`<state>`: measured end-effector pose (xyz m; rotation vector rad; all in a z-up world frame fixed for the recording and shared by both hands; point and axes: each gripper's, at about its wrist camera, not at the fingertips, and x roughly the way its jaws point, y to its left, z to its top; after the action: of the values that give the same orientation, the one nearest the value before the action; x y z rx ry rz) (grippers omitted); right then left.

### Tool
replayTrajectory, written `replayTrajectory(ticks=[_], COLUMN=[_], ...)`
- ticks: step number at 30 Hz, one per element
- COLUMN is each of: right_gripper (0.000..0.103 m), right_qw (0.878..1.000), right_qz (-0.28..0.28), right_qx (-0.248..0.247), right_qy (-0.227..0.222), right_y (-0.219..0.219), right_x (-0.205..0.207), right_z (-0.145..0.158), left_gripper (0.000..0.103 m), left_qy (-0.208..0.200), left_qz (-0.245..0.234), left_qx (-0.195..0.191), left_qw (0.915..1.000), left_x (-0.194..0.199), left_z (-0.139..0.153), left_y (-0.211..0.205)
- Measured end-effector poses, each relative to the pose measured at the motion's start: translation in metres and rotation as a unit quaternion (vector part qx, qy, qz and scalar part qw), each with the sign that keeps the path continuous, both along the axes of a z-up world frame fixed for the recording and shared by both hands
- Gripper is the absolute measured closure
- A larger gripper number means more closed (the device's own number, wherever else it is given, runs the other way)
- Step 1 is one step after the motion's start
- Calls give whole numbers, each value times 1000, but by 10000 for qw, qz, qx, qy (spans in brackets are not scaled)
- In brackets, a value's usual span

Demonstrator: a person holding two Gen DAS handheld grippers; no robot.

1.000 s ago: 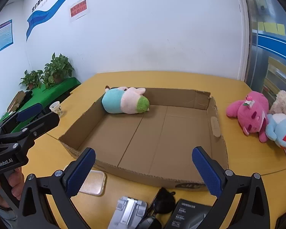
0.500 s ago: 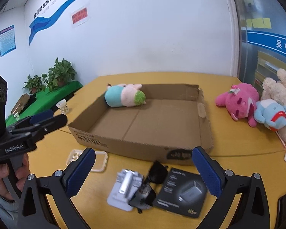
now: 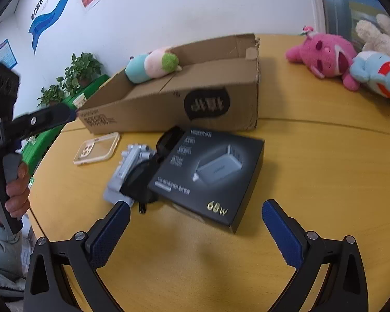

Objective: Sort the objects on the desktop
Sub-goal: 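Close both grippers on the black UGREEN charger box and lift it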

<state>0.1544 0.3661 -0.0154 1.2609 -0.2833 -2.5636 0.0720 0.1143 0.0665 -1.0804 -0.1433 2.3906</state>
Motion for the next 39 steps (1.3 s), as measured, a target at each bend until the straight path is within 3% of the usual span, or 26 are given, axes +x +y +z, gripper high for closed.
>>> replayTrajectory(ticks=[6, 10, 15, 19, 24, 27, 29, 30, 31, 36, 39], right_gripper=[0, 0, 0, 0, 0, 0, 2, 8, 14, 26, 27], right_qw=[9998, 9997, 9997, 9993, 9994, 9986, 9975, 9975, 9981, 9977, 9961], right_qz=[50, -74, 36, 10, -113, -176, -209, -193, -102, -301, -331], right_qx=[182, 171, 162, 225, 91, 268, 402, 473, 411, 545, 821], right_qy=[-66, -174, -200, -283, -308, -431, -549, -481, -452, -263, 70], right_y=[0, 11, 16, 26, 43, 40, 35, 31, 27, 17, 6], right_x=[3, -4, -6, -4, 0, -9, -14, -14, -14, -8, 1], right_z=[-18, -25, -25, -28, -31, -37, -41, -40, -39, -28, -7], left_gripper=[12, 12, 12, 12, 12, 12, 22, 22, 26, 34, 34], left_qy=[-576, -1039, -1371, -1448, -1464, -1660, -1737, -1784, -1810, -1500, -1246], left_qz=[-743, -1084, -1476, -1839, -1706, -1777, -1831, -1833, -1821, -1669, -1687], left_qx=[-23, -100, 99, 23, 4, -36, -207, -223, -103, -203, -27], left_qw=[9956, 9886, 9794, 9722, 9744, 9700, 9674, 9665, 9664, 9743, 9778], left_x=[-26, -39, -38, -30, -35, -38, -38, -38, -38, -35, -29], left_z=[-30, -57, -74, -82, -81, -88, -94, -96, -96, -84, -68], left_y=[59, 87, 110, 129, 127, 136, 141, 142, 140, 133, 122])
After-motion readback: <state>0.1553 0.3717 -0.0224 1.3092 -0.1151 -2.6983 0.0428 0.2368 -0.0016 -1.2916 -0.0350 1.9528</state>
